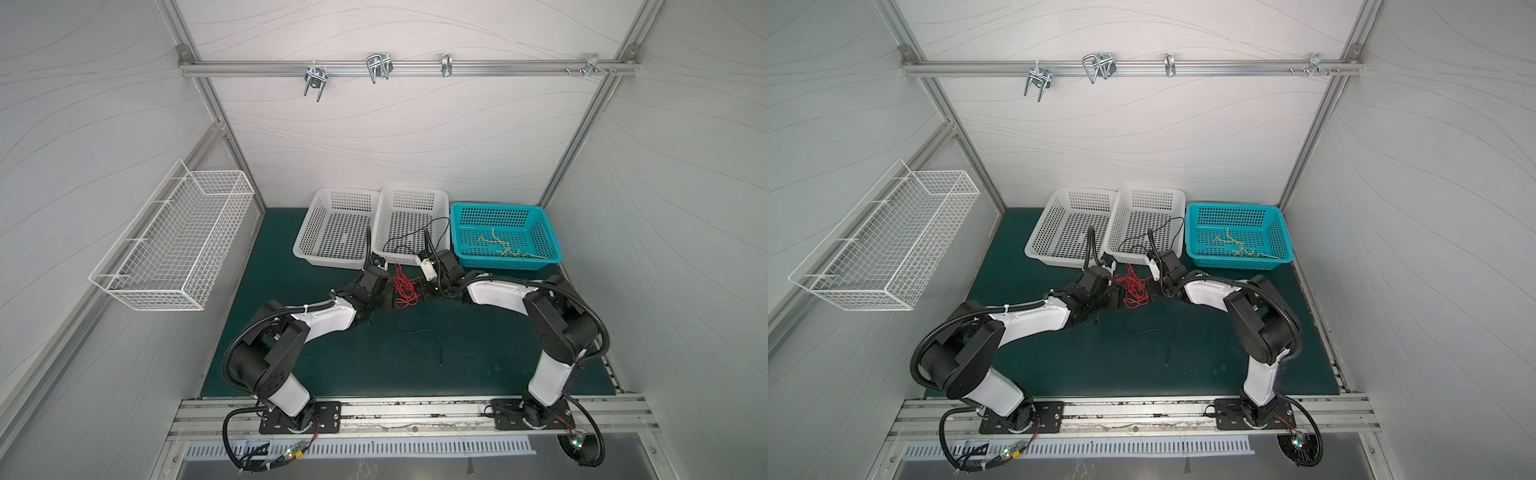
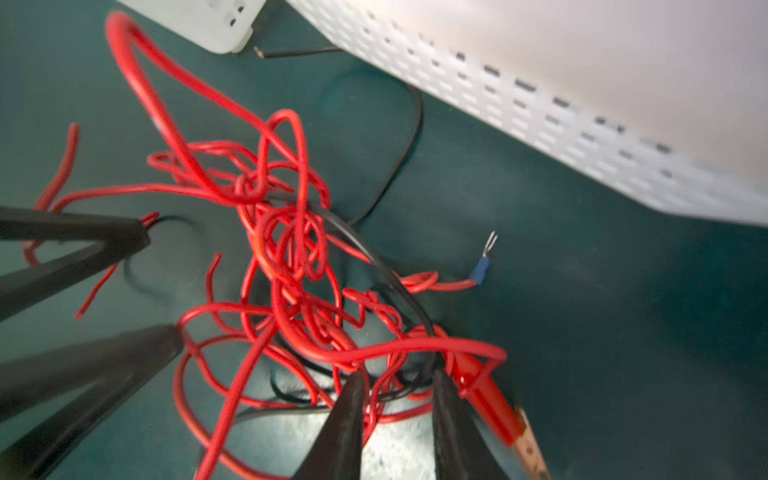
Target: Untangle the cables
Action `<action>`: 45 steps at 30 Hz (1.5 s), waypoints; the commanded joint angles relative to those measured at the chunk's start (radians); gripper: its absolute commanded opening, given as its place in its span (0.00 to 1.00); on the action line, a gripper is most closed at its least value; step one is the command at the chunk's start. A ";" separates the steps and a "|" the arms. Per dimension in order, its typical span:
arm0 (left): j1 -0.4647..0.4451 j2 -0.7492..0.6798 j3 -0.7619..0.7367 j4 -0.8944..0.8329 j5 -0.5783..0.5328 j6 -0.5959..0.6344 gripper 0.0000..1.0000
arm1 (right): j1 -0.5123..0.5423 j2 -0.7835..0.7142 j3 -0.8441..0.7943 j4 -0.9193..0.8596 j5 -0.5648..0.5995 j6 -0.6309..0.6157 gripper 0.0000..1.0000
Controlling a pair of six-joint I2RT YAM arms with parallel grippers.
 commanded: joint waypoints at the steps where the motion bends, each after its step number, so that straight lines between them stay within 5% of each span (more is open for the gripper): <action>1: 0.003 -0.009 -0.001 0.032 0.001 -0.010 0.61 | -0.008 0.031 0.027 0.036 0.018 -0.006 0.32; 30: 0.005 -0.030 -0.020 0.025 -0.009 -0.004 0.61 | -0.041 -0.031 -0.045 0.164 -0.111 0.014 0.33; 36: 0.006 -0.032 -0.024 0.026 -0.014 -0.004 0.61 | -0.050 -0.083 -0.105 0.195 -0.080 0.025 0.28; 45: 0.008 -0.030 -0.014 0.027 -0.007 -0.004 0.61 | -0.060 0.026 0.011 0.179 -0.114 0.026 0.21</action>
